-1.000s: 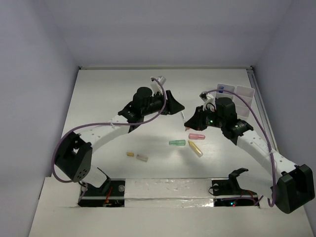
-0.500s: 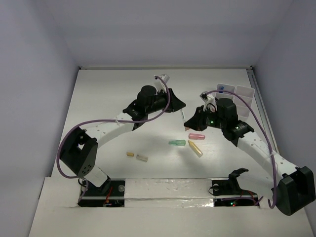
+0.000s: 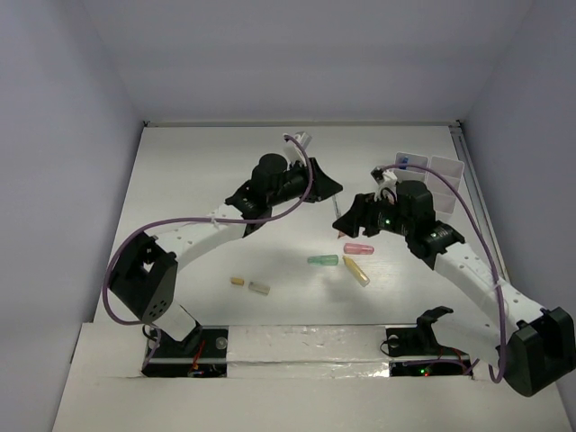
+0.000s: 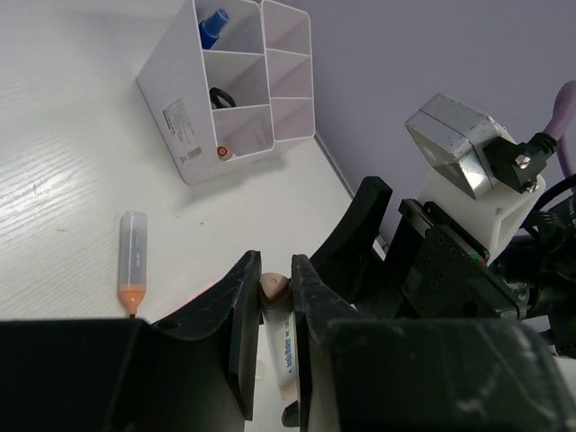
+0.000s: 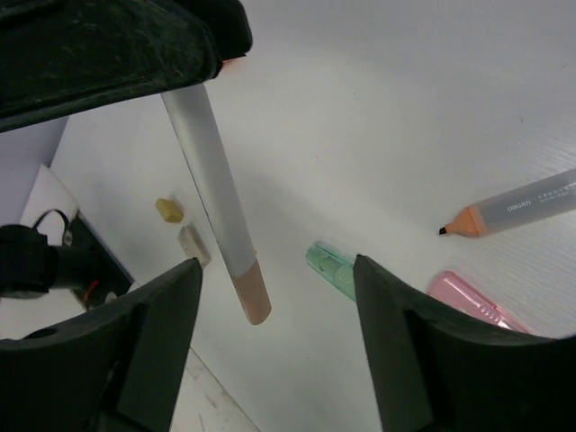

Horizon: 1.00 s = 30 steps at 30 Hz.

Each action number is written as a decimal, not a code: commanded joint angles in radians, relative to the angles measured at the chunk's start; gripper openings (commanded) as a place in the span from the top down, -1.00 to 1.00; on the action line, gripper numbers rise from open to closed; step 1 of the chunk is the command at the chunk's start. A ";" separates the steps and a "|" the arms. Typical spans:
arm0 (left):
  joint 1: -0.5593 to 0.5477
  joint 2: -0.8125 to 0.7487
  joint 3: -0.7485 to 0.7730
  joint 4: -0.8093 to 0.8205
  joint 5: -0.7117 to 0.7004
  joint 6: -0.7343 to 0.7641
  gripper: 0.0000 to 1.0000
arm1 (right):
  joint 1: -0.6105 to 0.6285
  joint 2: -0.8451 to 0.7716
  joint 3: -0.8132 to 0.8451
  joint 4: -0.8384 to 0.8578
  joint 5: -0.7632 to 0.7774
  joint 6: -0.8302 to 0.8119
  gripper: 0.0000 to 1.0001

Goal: Sort the stationery into containers
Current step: Place the pen in the storage box.

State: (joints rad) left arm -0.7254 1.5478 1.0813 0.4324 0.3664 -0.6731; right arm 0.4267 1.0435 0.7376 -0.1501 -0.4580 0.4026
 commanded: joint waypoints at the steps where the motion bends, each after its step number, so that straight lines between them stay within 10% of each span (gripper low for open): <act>1: -0.003 -0.017 0.066 0.040 -0.015 0.015 1.00 | 0.006 -0.054 0.000 0.024 0.077 0.037 -0.57; 15: -0.032 0.225 0.349 0.121 -0.092 0.084 1.00 | 0.006 -0.428 0.020 -0.235 0.841 0.165 -1.00; 30: -0.193 0.618 0.771 0.190 -0.265 0.308 1.00 | 0.006 -0.712 -0.018 -0.144 0.949 0.173 -0.97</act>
State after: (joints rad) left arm -0.8944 2.1426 1.7512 0.5358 0.1707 -0.4553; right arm 0.4267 0.3454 0.7353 -0.3500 0.4660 0.5728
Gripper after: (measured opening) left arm 0.120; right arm 0.990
